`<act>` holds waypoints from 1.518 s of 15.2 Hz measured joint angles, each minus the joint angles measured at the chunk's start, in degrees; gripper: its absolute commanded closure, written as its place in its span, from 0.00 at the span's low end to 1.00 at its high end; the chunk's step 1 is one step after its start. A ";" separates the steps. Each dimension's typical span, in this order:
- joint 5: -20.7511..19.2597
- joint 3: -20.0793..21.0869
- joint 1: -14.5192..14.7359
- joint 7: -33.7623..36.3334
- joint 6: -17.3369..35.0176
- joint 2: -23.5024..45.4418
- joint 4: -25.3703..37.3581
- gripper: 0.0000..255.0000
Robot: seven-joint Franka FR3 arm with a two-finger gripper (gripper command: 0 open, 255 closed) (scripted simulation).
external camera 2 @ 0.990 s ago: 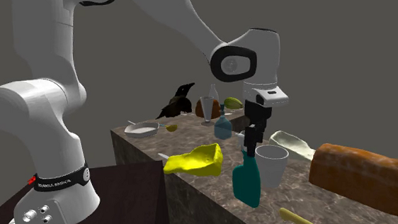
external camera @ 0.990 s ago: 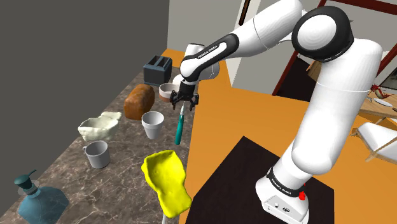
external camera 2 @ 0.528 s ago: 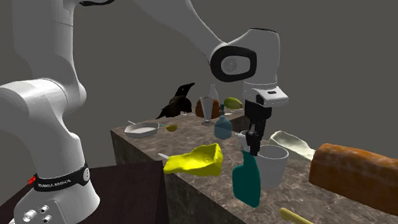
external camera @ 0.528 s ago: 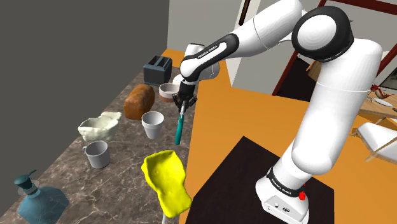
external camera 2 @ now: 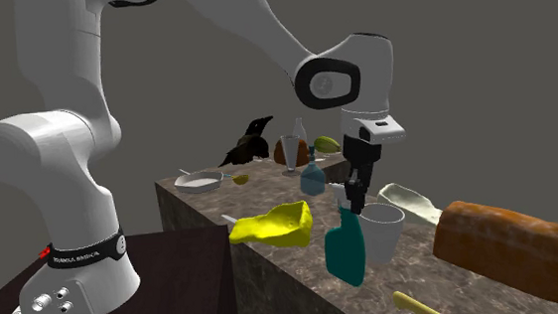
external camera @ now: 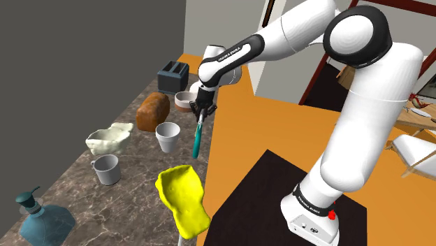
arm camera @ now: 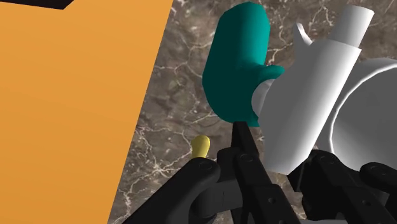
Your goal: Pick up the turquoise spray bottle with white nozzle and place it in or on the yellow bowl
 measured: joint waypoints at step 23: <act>-1.06 -0.26 -0.16 2.09 -16.08 -8.80 7.39 1.00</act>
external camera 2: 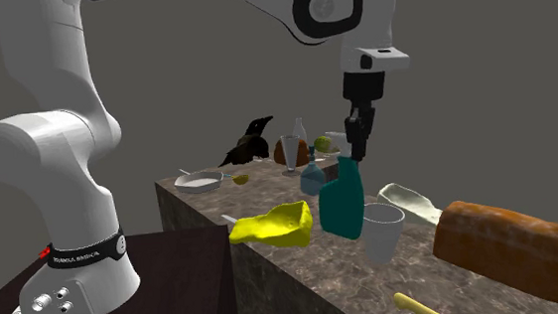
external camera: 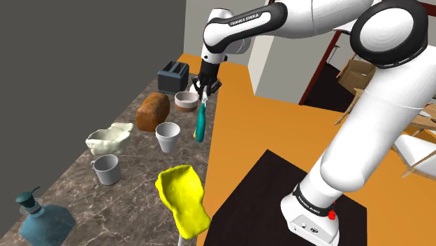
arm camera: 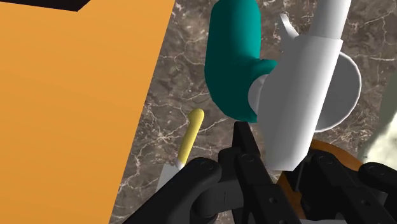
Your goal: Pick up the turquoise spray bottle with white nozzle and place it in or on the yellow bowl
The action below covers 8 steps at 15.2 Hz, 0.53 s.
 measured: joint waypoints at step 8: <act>-0.20 0.23 0.25 1.20 -5.29 -2.52 2.85 1.00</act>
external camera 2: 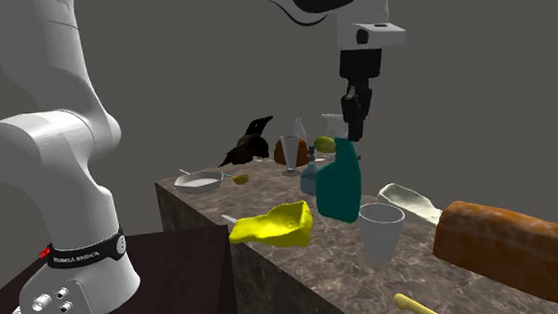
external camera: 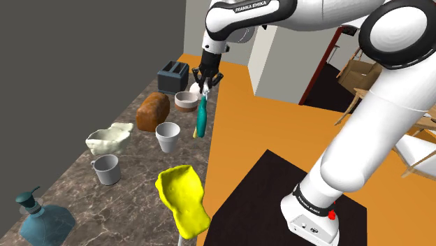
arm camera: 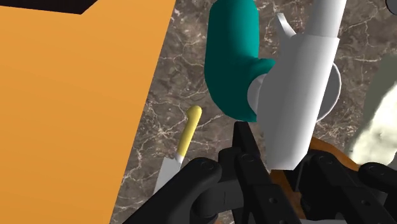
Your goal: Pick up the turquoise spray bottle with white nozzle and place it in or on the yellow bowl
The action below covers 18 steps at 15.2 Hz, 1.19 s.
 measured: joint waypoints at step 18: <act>3.51 11.39 9.49 20.10 -5.07 -16.87 -9.02 1.00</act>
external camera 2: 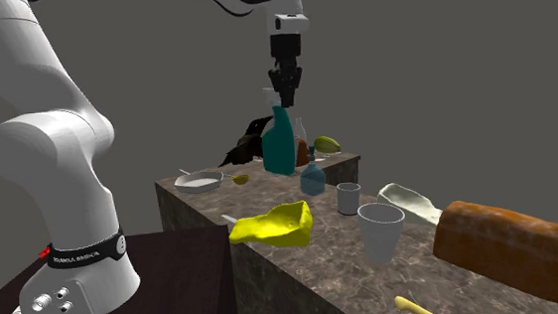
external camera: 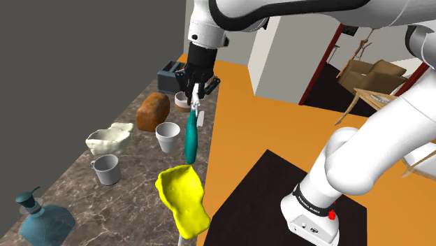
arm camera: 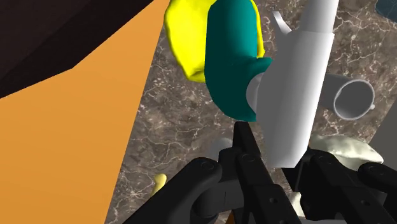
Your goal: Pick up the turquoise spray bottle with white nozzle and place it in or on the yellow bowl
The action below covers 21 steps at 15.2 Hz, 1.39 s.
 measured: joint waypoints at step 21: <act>1.97 5.32 3.14 5.88 9.75 -0.13 -8.87 1.00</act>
